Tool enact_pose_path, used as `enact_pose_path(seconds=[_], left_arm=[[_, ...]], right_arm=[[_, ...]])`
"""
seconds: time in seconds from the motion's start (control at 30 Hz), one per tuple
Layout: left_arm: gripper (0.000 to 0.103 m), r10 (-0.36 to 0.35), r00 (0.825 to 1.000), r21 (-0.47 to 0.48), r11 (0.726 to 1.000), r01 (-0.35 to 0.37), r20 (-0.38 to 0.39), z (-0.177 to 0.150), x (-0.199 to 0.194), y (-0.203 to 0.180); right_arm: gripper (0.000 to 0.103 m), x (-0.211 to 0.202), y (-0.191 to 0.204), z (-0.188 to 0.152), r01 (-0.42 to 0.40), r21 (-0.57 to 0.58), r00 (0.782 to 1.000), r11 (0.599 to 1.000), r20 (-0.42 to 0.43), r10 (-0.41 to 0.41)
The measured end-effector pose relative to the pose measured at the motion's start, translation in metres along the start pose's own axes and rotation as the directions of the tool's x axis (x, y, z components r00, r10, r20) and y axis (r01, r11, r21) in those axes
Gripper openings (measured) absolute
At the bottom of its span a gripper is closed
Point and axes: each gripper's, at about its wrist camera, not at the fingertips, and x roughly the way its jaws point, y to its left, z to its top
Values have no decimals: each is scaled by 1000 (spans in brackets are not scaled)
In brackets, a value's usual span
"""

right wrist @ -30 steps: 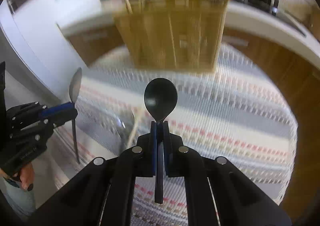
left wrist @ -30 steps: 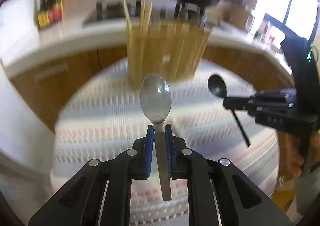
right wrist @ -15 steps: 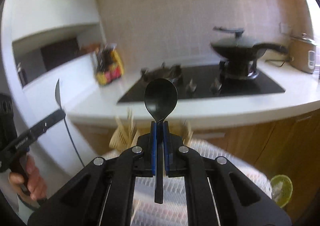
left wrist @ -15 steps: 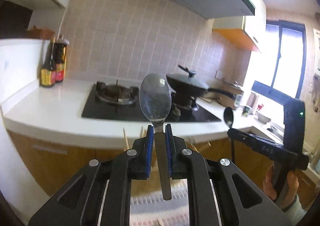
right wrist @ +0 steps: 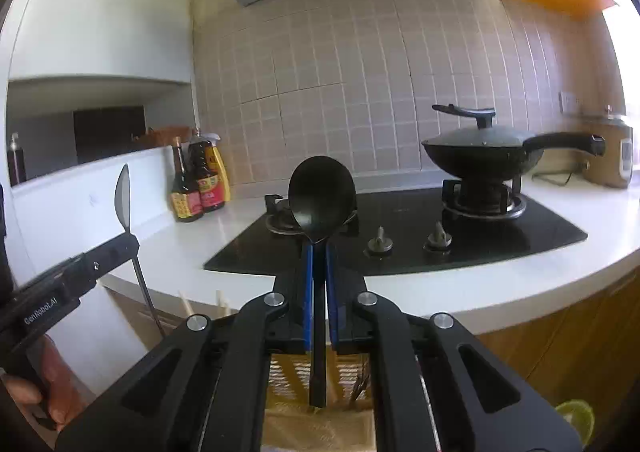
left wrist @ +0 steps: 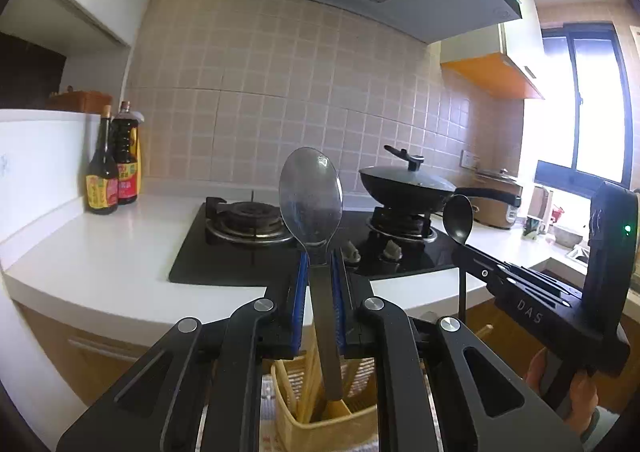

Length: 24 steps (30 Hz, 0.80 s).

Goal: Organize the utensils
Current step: 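Carry both spoons over the yellow basket and lower them in, then open both tools and withdraw them from the basket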

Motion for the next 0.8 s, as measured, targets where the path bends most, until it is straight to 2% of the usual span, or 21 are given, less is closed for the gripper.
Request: enact_pose_path(seconds=[0.17, 0.4, 0.63, 0.7, 0.73, 0.77, 0.8], left_arm=[[10, 22, 1000, 11, 1000, -21, -5, -14, 19, 3], [10, 53, 999, 49, 997, -52, -12, -30, 32, 3], [11, 49, 998, 57, 997, -47, -30, -41, 37, 6], [11, 40, 998, 55, 998, -38, -39, -45, 36, 7], [15, 33, 998, 50, 998, -31, -46, -48, 36, 7], [22, 26, 998, 40, 999, -24, -54, -50, 35, 9], [24, 22, 998, 32, 999, -20, -55, -53, 33, 10]], right_arm=[[5, 17, -4, -13, 16, -25, 1000, 1000, 2, -16], [5, 33, -14, -28, -4, -6, 1000, 1000, -14, 4], [5, 26, -12, -38, -15, -8, 1000, 1000, -10, 15], [11, 21, -15, -39, -21, 5, 1000, 1000, -22, 21], [13, 19, -16, -39, -22, 11, 999, 1000, -26, 22], [21, 16, -19, -39, -23, 20, 999, 1000, -28, 23], [27, 12, -21, -40, -27, 30, 999, 999, -34, 28]])
